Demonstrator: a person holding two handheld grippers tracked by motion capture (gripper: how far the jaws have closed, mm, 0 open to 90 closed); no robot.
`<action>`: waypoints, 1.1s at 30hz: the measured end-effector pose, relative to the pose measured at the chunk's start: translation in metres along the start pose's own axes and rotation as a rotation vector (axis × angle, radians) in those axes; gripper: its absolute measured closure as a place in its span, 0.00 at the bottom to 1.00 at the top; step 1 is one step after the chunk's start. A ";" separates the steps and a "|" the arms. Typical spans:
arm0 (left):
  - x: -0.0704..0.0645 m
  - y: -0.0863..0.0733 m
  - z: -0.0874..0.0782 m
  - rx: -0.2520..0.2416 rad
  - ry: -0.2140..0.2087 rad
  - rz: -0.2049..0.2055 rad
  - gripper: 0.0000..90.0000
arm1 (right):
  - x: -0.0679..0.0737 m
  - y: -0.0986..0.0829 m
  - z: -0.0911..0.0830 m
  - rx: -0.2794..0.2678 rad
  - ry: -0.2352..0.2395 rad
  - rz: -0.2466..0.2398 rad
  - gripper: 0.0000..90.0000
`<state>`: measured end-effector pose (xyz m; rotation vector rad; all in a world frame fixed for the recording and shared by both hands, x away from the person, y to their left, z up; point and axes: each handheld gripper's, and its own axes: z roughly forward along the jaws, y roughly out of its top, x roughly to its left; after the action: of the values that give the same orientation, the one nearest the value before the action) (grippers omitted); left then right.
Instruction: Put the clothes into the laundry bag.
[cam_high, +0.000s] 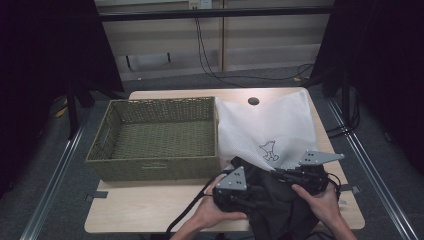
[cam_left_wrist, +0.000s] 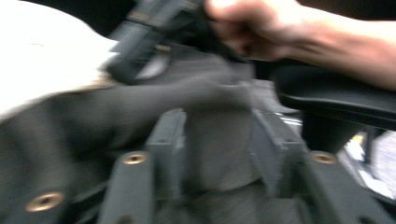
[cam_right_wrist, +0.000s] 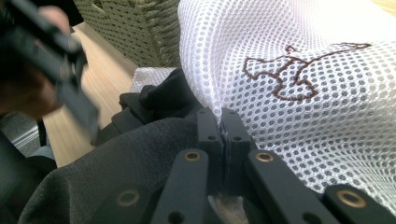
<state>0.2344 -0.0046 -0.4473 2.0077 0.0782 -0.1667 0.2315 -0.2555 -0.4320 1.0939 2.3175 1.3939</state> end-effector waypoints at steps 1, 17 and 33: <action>-0.001 -0.002 0.007 0.019 -0.012 0.010 0.54 | 0.000 0.000 0.000 0.000 0.000 0.005 0.99; -0.013 -0.037 0.054 0.241 0.023 0.103 0.15 | -0.004 -0.002 0.006 0.021 0.003 0.005 0.99; 0.011 -0.028 0.035 0.085 0.138 -0.064 0.91 | 0.001 0.014 -0.004 -0.014 -0.003 -0.007 0.99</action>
<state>0.2390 -0.0241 -0.4888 2.1009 0.2271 -0.0730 0.2351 -0.2538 -0.4179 1.0813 2.3041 1.4032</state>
